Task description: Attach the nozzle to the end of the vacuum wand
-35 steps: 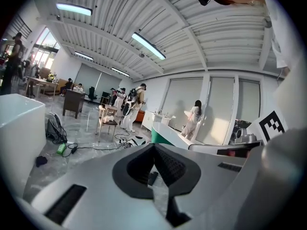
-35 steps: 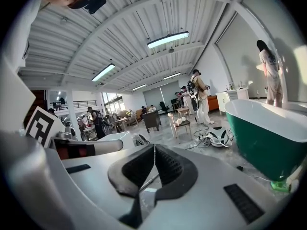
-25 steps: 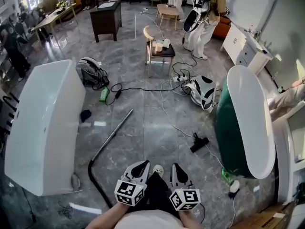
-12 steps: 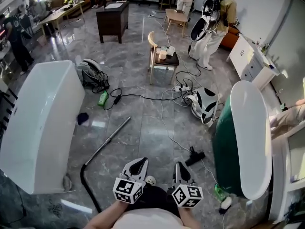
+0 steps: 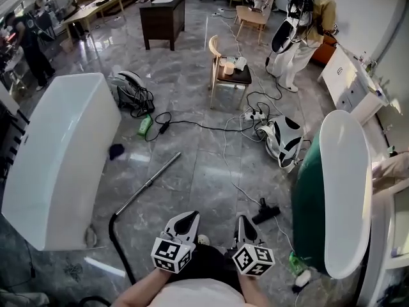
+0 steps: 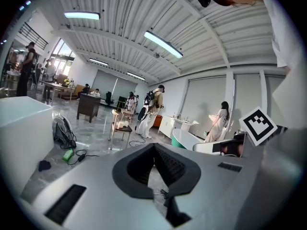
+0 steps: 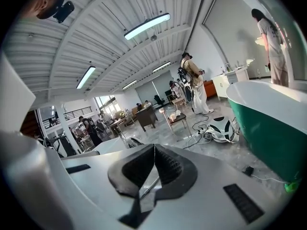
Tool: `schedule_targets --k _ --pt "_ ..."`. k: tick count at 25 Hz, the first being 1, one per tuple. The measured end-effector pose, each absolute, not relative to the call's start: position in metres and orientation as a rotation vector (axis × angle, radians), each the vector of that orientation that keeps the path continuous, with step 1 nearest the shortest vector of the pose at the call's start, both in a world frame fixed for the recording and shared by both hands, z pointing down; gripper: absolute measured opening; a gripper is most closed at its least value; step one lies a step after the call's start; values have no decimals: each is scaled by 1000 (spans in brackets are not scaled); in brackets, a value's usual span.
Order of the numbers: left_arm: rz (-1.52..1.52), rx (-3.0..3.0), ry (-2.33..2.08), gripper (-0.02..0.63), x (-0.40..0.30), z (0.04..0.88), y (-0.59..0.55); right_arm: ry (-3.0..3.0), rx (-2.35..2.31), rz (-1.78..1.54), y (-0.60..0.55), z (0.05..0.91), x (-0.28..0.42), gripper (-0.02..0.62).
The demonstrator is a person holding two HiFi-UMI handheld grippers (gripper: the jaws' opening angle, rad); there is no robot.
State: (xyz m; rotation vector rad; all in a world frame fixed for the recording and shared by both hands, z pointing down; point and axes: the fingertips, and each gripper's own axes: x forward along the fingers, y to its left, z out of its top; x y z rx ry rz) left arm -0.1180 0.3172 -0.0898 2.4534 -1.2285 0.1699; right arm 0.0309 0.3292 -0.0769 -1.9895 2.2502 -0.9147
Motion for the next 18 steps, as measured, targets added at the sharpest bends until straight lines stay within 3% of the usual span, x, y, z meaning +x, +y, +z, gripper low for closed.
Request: schedule_targets --k 18 --pt "219 2456 -1121 9 -79 -74 214 2197 -2056 -992 241 -59 61 15"
